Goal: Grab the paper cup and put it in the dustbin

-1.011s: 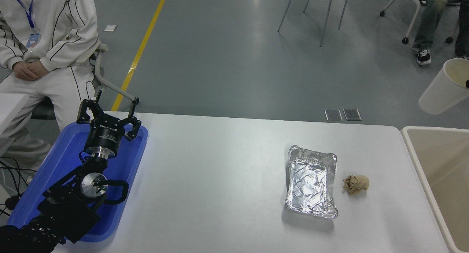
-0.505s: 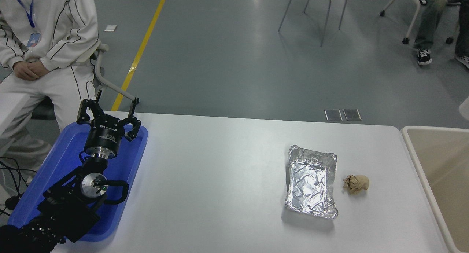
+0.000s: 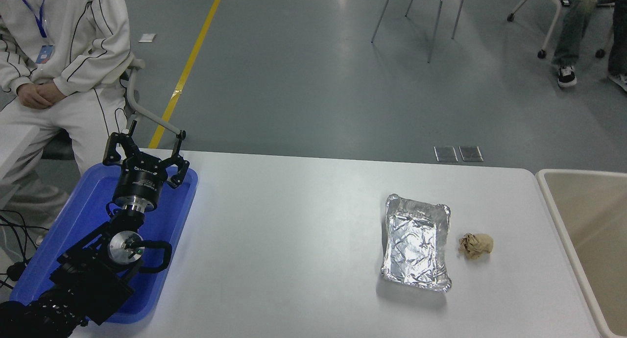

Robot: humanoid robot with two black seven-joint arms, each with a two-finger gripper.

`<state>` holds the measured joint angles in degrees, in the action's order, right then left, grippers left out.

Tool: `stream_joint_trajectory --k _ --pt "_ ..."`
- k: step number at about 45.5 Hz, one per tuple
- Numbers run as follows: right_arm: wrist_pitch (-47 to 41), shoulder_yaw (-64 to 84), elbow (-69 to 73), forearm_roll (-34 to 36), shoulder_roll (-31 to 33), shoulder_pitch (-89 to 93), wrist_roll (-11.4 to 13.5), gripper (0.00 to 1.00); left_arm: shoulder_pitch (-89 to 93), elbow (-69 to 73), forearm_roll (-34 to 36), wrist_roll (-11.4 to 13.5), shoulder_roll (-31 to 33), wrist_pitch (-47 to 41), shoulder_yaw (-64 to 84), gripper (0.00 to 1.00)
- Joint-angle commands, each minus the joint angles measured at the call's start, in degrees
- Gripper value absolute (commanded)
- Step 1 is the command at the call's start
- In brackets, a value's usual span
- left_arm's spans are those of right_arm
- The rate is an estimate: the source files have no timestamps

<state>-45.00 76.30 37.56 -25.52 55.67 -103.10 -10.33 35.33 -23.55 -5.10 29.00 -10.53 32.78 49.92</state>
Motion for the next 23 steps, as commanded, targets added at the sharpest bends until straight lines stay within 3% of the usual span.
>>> stream_joint_trajectory --k 1,11,23 --pt "0.0 -16.08 -10.83 -0.14 1.19 20.9 -0.04 0.0 0.0 -0.01 0.0 0.0 -0.02 0.0 0.0 1.0" --pt "0.0 -30.06 -21.82 0.47 -4.25 41.21 0.05 0.0 0.0 -0.01 0.0 0.0 -0.02 0.0 0.0 1.0" --pt "14.75 -35.78 -23.41 0.91 -8.47 52.81 0.14 0.0 -0.09 -0.01 0.0 0.09 -0.02 0.0 0.0 1.0"
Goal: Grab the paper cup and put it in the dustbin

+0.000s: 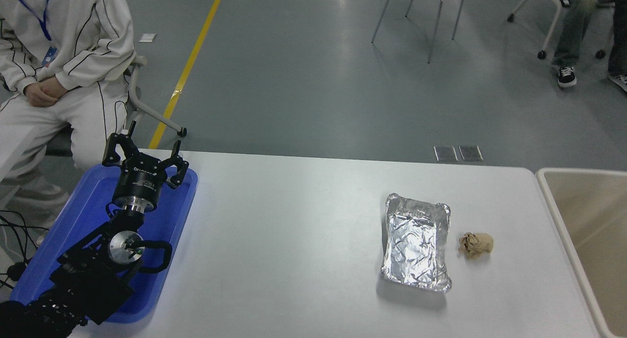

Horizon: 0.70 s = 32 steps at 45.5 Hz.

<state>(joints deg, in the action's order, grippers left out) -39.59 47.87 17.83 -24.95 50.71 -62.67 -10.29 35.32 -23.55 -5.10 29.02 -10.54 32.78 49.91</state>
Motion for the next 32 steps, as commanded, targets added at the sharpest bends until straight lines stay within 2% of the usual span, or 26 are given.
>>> stream_joint_trajectory --k 1,5,13,20,32 --pt "10.49 -7.79 -3.68 0.34 -3.95 12.91 0.1 0.0 0.01 0.0 0.0 0.07 0.0 0.0 0.01 1.0" --pt "14.01 -10.07 -4.47 0.42 -5.27 15.2 0.8 0.0 -0.07 0.0 0.0 0.07 0.0 0.0 0.01 1.0" --pt "19.28 -14.56 -7.54 0.95 -8.87 20.3 5.1 0.0 0.01 0.0 0.0 0.07 0.0 0.0 0.01 1.0" --pt "22.8 -16.58 -8.95 4.37 -11.07 22.76 8.18 0.0 -0.07 0.0 0.0 0.07 0.0 0.0 0.01 1.0" --pt "31.76 -16.76 -9.04 7.72 -13.62 24.52 11.0 0.0 -0.07 0.0 0.0 0.07 0.08 0.0 0.01 1.0"
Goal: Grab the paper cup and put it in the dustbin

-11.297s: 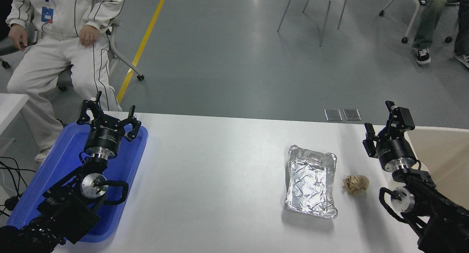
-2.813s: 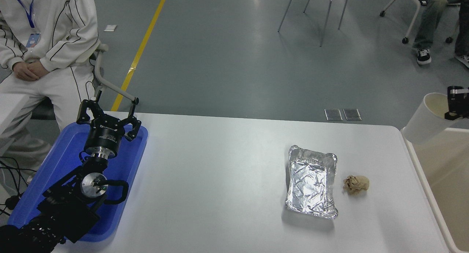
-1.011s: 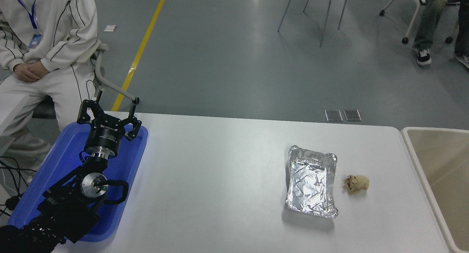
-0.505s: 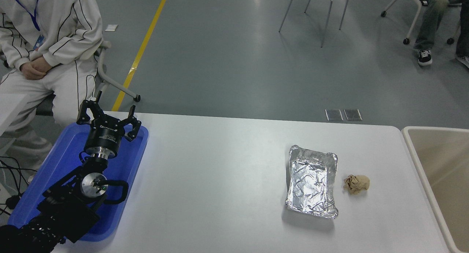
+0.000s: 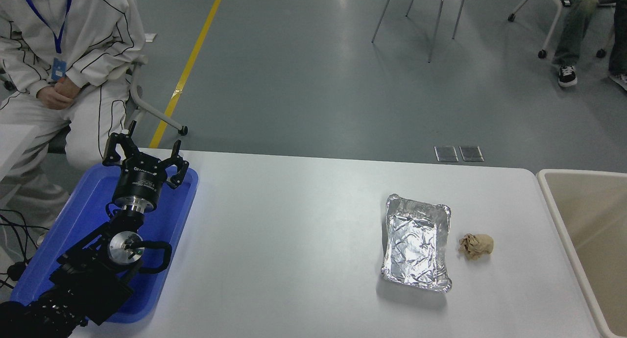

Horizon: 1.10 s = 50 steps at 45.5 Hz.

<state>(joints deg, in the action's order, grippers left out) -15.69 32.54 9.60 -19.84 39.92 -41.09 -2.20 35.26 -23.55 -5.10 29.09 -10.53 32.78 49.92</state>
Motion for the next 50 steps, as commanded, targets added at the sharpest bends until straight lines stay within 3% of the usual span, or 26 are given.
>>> stream_joint_trajectory --k 1,26,29,30,31,32,50 --pt "8.39 -1.6 -0.81 2.61 -2.92 3.12 2.99 0.0 -0.02 0.0 0.0 0.0 -0.02 0.0 0.0 1.0" --pt "11.73 -9.87 -0.72 3.49 -5.38 4.18 2.99 0.0 -0.02 0.0 0.0 0.0 -0.02 0.0 0.0 1.0" --pt "13.48 -9.87 -0.72 3.58 -5.56 4.44 2.9 0.33 -0.02 0.0 0.0 0.0 -0.02 0.0 0.0 1.0" --pt "14.27 -9.69 -0.72 3.49 -5.56 4.53 2.9 0.5 -0.02 0.0 0.0 0.0 -0.02 0.0 0.0 1.0" --pt "16.89 -10.04 -0.72 3.58 -5.65 4.44 2.9 0.93 0.07 0.0 0.0 0.0 -0.02 0.0 0.0 1.0" --pt "17.79 -10.04 -0.63 3.58 -5.65 4.44 2.9 1.0 -0.02 0.0 0.0 0.0 -0.02 0.0 0.0 1.0" --pt "20.0 -10.83 0.25 3.66 -5.91 3.74 2.81 1.0 0.07 0.0 0.0 0.0 -0.02 0.0 0.0 1.0"
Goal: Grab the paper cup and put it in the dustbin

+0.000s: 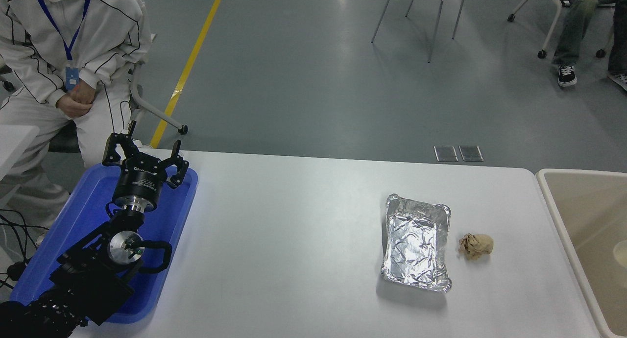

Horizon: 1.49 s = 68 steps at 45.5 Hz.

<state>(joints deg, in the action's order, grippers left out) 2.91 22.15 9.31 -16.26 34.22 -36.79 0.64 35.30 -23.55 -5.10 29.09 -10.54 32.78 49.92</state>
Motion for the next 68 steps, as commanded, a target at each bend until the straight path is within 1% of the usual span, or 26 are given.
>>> stream_joint_trajectory --k 1,8,14,20,34,41,47,53,62,68 --pt "1.31 -0.44 0.62 0.0 -0.12 -0.83 0.06 1.0 -0.05 0.0 0.0 0.0 0.0 0.0 0.0 1.0" --pt "1.22 -0.79 4.22 0.0 1.2 -1.53 0.06 1.0 -0.05 0.0 0.0 0.0 0.0 0.0 0.0 1.0" --pt "1.13 -0.7 7.73 0.0 3.57 -1.71 0.06 1.0 0.03 0.0 0.0 0.0 0.0 0.0 0.0 1.0" --pt "1.05 -0.27 15.29 -1.05 7.87 -4.25 0.06 1.0 0.03 0.0 0.0 0.0 0.08 0.0 0.0 1.0" --pt "-0.71 0.61 32.07 -1.14 17.54 -9.61 0.06 1.0 0.03 0.0 0.0 -0.09 0.08 0.0 0.0 1.0" --pt "-1.68 6.84 41.74 -2.19 23.08 -16.73 0.06 1.0 0.03 0.0 0.0 -0.09 0.0 0.0 0.0 1.0" --pt "-3.61 13.52 46.85 -4.56 24.84 -23.41 0.06 1.0 0.03 0.0 0.0 -0.09 0.0 0.0 0.0 1.0" --pt "-9.05 20.2 49.57 -5.36 25.11 -30.79 -0.03 1.0 0.03 0.0 0.0 -0.09 0.08 0.0 0.0 1.0" --pt "-23.55 31.63 50.81 -5.45 24.14 -45.2 0.06 1.0 0.03 0.0 0.0 -0.09 0.08 0.0 0.0 1.0" --pt "-32.69 38.4 50.98 -5.44 21.95 -53.99 0.06 1.0 0.03 0.0 0.0 -0.09 0.0 0.0 0.0 1.0"
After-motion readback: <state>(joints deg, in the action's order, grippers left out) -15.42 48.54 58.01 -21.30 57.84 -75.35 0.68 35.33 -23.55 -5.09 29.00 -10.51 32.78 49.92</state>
